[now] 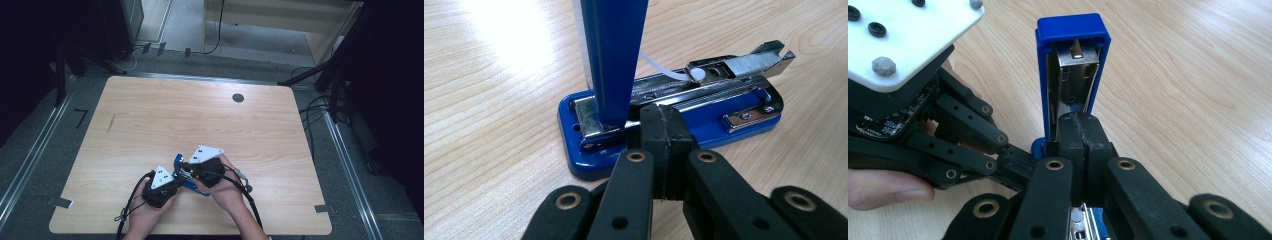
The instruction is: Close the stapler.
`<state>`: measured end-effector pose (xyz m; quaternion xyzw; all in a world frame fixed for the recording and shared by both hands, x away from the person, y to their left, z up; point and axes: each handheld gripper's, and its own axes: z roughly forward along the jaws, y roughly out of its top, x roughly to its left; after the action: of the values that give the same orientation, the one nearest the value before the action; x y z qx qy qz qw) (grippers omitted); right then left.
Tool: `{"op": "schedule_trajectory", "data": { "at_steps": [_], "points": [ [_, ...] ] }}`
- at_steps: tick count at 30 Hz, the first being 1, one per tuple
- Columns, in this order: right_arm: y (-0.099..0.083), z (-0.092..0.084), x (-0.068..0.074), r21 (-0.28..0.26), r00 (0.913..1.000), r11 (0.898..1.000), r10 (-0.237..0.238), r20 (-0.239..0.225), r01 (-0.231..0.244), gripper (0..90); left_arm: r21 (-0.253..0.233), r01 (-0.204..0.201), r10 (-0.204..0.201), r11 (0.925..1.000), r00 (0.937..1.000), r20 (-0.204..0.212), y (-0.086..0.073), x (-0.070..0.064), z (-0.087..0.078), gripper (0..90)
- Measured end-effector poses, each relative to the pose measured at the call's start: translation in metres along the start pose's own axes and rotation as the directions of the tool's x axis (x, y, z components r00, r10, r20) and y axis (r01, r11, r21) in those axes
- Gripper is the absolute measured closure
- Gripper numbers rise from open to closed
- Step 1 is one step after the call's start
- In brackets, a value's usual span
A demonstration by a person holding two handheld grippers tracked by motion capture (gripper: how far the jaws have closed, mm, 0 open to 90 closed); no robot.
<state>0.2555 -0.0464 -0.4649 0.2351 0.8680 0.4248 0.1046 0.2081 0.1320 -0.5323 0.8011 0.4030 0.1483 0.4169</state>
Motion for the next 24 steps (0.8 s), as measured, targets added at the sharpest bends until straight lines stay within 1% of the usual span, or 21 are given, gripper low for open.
{"op": "schedule_trajectory", "data": {
  "at_steps": [4, 13, 15, 19, 22, 23, 24],
  "points": [
    [0.001, -0.002, 0.0, -0.005, 1.0, 1.0, 0.001, 0.003, -0.001, 90.0, 0.0, 0.0, 0.0, 1.0, 1.0, 0.0, 0.0, 0.0, 0.0, 90.0],
    [0.002, -0.009, -0.004, -0.023, 0.9998, 1.0, 0.011, 0.016, -0.01, 90.0, 0.0, 0.0, 0.0, 1.0, 1.0, -0.003, 0.0, 0.0, 0.0, 90.0],
    [0.004, -0.011, -0.006, -0.031, 0.9997, 0.999, 0.01, 0.023, -0.01, 90.0, 0.002, -0.005, 0.005, 1.0, 1.0, -0.006, 0.0, 0.0, 0.0, 90.0],
    [0.012, -0.018, -0.009, -0.058, 0.999, 0.998, 0.025, 0.037, -0.022, 90.0, 0.002, -0.004, 0.004, 1.0, 1.0, -0.005, 0.0, 0.0, 0.0, 90.0],
    [0.021, -0.022, -0.01, -0.074, 0.9989, 0.997, 0.021, 0.043, -0.018, 90.0, 0.001, -0.003, 0.003, 1.0, 1.0, -0.006, 0.0, 0.0, 0.0, 90.0],
    [0.023, -0.022, -0.009, -0.079, 0.9987, 0.997, 0.028, 0.043, -0.024, 90.0, 0.001, -0.004, 0.004, 1.0, 1.0, -0.007, 0.0, 0.0, 0.0, 90.0],
    [0.026, -0.023, -0.009, -0.085, 0.9988, 0.996, 0.022, 0.043, -0.018, 90.0, 0.001, -0.005, 0.005, 1.0, 1.0, -0.005, 0.0, 0.0, 0.0, 90.0]
  ]
}}
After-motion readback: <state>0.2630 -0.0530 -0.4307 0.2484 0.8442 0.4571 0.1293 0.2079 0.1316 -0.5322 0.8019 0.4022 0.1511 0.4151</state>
